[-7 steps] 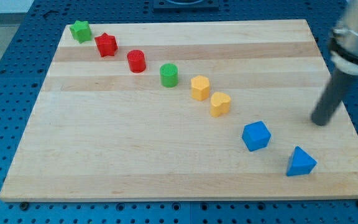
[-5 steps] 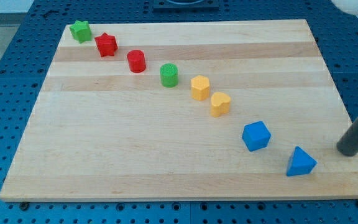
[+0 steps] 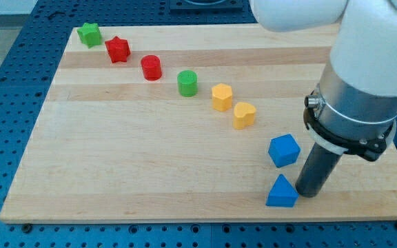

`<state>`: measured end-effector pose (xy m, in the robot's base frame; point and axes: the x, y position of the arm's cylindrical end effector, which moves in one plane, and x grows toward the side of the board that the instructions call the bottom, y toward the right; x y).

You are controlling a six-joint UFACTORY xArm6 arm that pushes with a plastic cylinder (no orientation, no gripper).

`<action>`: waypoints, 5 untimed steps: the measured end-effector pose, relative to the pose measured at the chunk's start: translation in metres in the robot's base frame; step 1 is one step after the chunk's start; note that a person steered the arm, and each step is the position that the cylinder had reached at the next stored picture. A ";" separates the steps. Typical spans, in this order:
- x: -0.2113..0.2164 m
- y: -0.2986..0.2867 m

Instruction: Move the blue triangle towards the bottom left

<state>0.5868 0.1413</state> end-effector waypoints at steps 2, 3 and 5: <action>0.012 -0.021; 0.013 -0.074; 0.013 -0.173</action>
<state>0.5999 -0.0319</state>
